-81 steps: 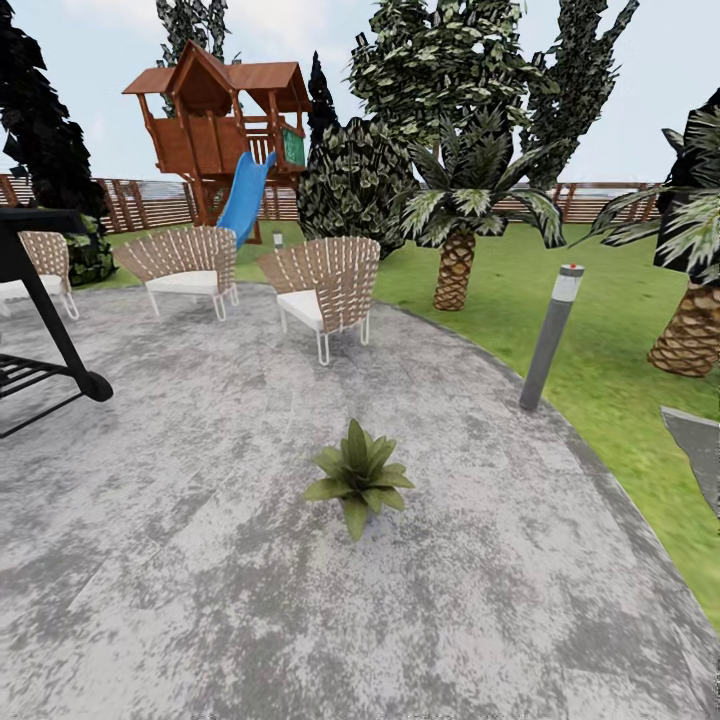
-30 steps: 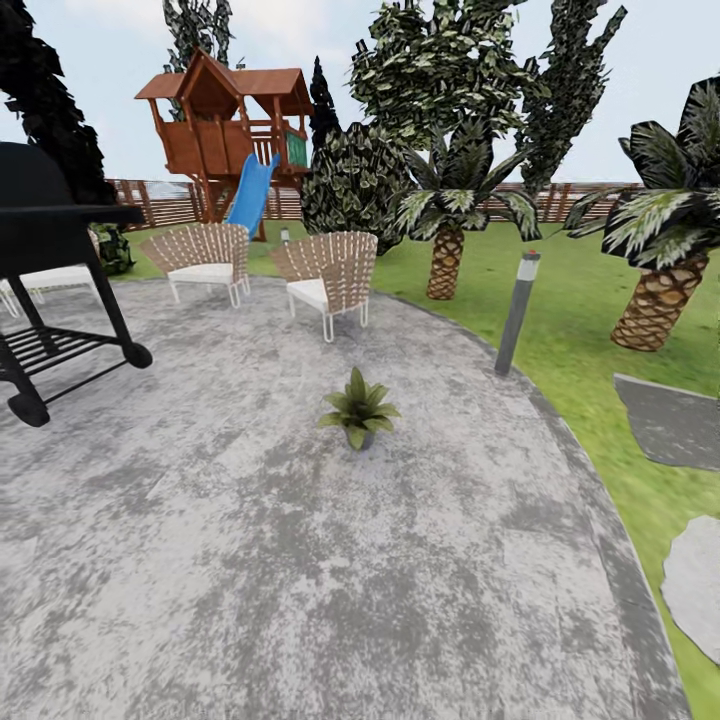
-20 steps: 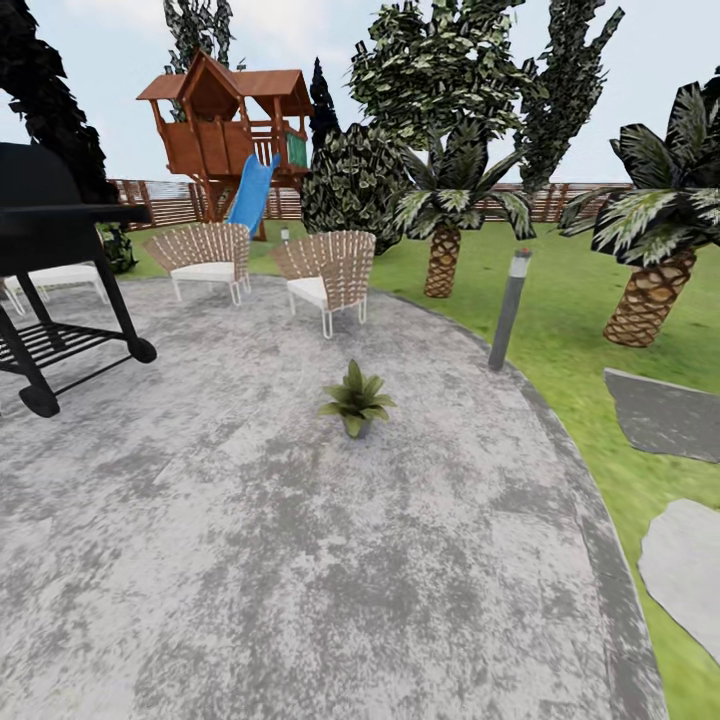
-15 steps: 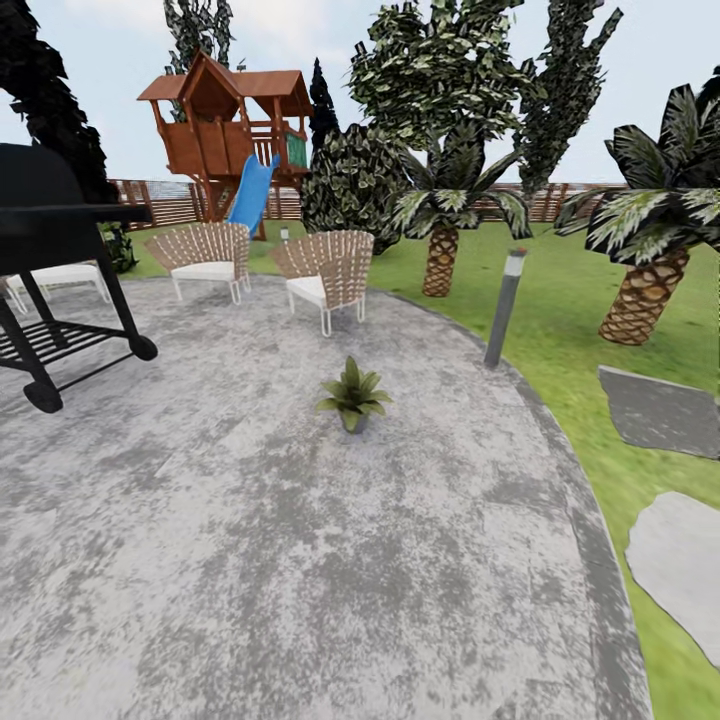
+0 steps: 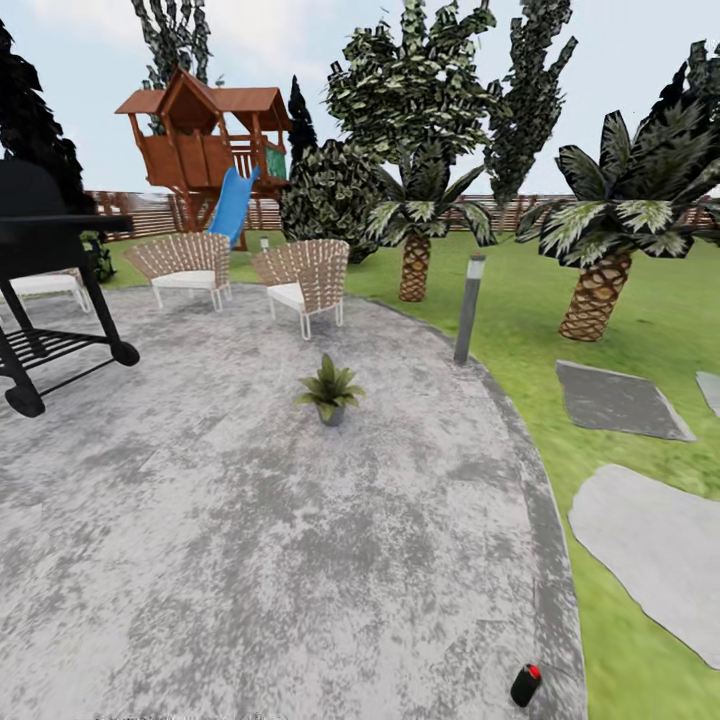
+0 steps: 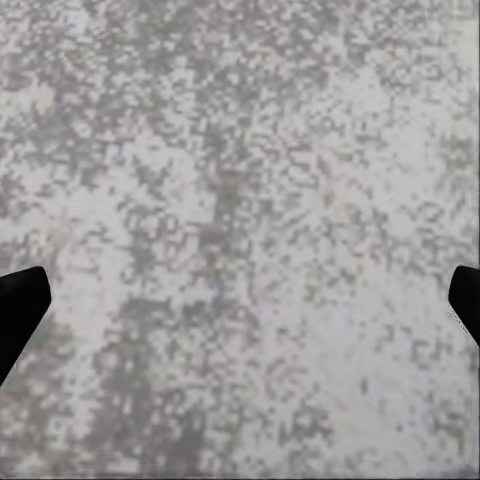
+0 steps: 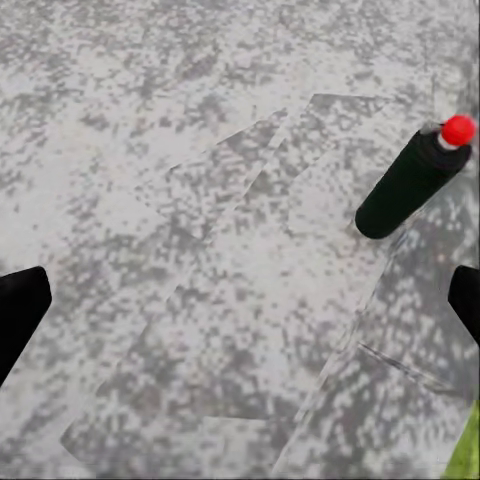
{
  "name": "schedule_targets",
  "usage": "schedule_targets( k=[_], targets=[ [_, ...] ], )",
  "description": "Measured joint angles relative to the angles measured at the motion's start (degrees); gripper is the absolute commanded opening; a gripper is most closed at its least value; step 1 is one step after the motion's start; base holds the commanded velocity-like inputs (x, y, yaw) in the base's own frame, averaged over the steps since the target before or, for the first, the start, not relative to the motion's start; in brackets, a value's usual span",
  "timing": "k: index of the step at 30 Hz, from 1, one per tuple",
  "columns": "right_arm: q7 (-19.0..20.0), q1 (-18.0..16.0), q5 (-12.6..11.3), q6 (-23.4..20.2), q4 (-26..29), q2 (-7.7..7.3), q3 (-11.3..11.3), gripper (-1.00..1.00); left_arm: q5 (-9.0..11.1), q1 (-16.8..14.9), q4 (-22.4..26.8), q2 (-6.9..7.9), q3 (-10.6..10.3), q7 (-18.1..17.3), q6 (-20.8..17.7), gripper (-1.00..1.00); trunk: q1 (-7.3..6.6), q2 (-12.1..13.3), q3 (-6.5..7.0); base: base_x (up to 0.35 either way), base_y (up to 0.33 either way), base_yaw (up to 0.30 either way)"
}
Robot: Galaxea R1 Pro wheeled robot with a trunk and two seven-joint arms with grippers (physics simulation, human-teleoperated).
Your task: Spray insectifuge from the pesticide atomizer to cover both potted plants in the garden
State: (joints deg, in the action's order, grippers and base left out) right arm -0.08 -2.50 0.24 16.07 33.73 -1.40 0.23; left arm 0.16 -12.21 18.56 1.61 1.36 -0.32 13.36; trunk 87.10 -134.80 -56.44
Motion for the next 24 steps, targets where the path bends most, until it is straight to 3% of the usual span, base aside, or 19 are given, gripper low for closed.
schedule_targets(
  k=[5,15,24],
  targets=[
    [0.0,0.0,0.0,0.0,0.0,0.0,0.0,1.0,0.0,0.0,0.0,-0.01,0.0,0.0,0.0,1.0,-0.01,0.0,0.0,-0.171,-0.105,-0.19],
    [0.0,0.0,0.0,0.0,0.0,0.09,-0.1,1.0,0.1,0.0,0.0,-0.01,0.0,0.0,0.0,1.0,-0.03,0.0,0.0,-0.006,-0.002,-0.028],
    [0.0,0.0,0.0,0.0,0.0,0.09,-0.1,1.0,0.1,0.0,0.0,-0.01,0.0,0.0,0.0,1.0,-0.03,0.0,0.0,0.0,0.0,-0.222]
  ],
)
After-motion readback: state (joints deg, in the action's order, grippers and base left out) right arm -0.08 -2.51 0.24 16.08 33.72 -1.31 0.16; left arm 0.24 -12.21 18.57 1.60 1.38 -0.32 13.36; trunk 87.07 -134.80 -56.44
